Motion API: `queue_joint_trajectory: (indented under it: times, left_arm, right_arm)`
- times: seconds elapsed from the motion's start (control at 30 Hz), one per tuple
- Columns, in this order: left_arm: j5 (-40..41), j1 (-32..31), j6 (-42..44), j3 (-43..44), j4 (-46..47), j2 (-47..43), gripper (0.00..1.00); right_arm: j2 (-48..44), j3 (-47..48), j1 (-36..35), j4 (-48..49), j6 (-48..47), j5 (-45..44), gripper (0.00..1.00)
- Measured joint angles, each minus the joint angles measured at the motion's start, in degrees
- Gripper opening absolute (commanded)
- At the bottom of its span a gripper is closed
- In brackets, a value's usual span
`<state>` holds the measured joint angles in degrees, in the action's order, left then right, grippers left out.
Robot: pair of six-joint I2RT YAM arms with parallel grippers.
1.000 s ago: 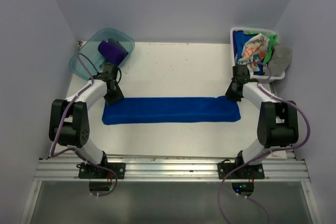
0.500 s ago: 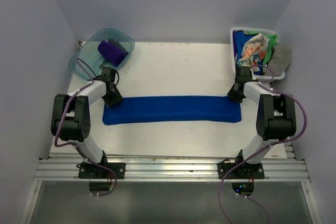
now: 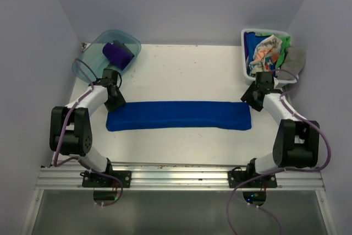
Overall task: Roll the towels
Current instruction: Fold the towel
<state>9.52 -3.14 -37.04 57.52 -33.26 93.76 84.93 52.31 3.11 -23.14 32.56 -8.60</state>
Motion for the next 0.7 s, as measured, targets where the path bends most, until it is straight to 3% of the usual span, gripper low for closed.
queue_joint_trajectory:
  times: [0.33,0.43,0.53,0.57,0.67,0.7]
  left_arm:
    - [2.10,0.00,2.58,0.61,-3.98,-4.98,0.52]
    - [2.23,0.20,2.89,0.42,-4.42,-4.98,0.51]
    - [1.55,1.38,3.45,-0.59,-4.26,-4.70,0.51]
    - [1.33,1.81,3.52,-0.90,-4.17,-4.50,0.51]
    - [0.70,2.84,3.72,-1.75,-4.13,-3.19,0.50]
    - [0.37,2.91,3.76,-1.88,-4.09,-2.84,0.50]
  right_arm:
    - [4.24,-4.72,3.28,0.02,-2.14,1.81,0.61]
    - [4.35,-4.72,3.23,0.22,-3.10,2.60,0.56]
    - [4.74,-4.63,3.37,0.22,-3.85,2.38,0.33]
    - [4.81,-4.63,3.41,0.28,-4.00,2.19,0.20]
    - [4.83,-4.66,3.43,0.55,-3.63,2.12,0.00]
    - [4.79,-4.68,3.39,0.63,-3.41,2.10,0.00]
